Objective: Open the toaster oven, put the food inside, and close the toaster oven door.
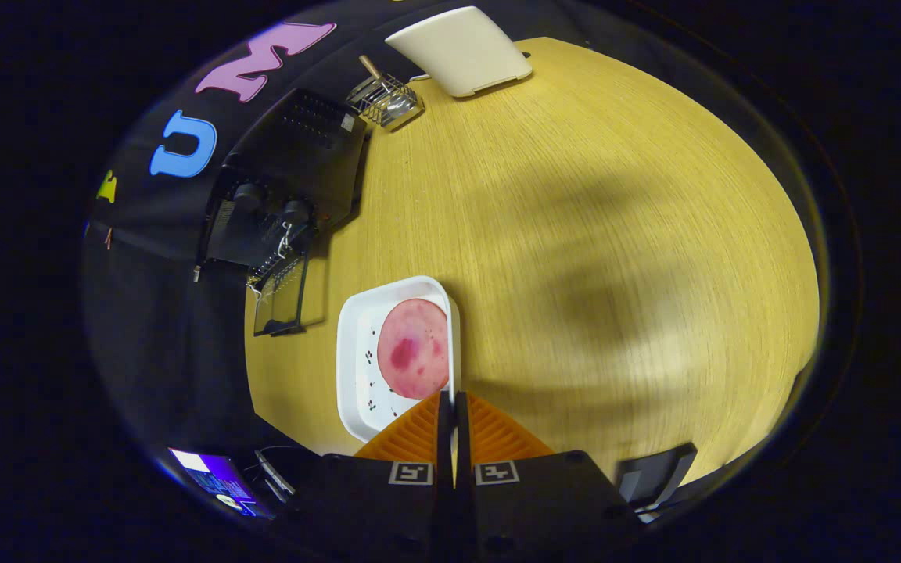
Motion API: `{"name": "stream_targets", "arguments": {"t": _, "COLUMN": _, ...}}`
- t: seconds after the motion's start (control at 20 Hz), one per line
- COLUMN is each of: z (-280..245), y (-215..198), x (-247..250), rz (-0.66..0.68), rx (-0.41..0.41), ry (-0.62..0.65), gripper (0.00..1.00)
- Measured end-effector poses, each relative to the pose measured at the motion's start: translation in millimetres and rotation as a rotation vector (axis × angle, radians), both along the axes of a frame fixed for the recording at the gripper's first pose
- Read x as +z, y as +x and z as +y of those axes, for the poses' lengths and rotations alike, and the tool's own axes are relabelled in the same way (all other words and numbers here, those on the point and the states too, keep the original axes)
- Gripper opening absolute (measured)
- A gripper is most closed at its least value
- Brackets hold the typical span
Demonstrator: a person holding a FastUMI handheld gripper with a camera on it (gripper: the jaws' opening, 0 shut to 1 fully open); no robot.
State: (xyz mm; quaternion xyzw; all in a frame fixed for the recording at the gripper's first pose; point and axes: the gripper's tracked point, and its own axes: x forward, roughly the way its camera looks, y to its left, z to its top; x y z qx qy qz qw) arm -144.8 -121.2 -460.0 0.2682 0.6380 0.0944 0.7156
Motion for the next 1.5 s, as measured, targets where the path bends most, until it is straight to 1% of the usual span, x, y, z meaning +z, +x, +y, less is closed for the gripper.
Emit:
{"name": "stream_targets", "arguments": {"t": 0.35, "z": 61.4, "y": -3.8, "x": 47.8, "rz": -0.052, "rx": -0.075, "ry": 0.068, "gripper": 0.05}}
{"name": "stream_targets", "arguments": {"t": 0.55, "z": 111.7, "y": 0.7, "x": 67.6, "rz": -0.042, "rx": -0.143, "ry": 0.144, "gripper": 0.05}}
{"name": "stream_targets", "arguments": {"t": 1.0, "z": 190.3, "y": 3.0, "x": 66.5, "rz": 0.002, "rx": -0.260, "ry": 0.170, "gripper": 0.05}}
{"name": "stream_targets", "arguments": {"t": 1.1, "z": 206.5, "y": 9.5, "x": 68.2, "rz": 0.000, "rx": -0.293, "ry": 0.167, "gripper": 0.05}}
{"name": "stream_targets", "arguments": {"t": 1.3, "z": 238.2, "y": 29.8, "x": 67.0, "rz": 0.021, "rx": -0.396, "ry": 0.184, "gripper": 0.05}}
{"name": "stream_targets", "arguments": {"t": 1.5, "z": 262.3, "y": 48.5, "x": 57.6, "rz": 0.050, "rx": -0.478, "ry": 0.165, "gripper": 0.05}}
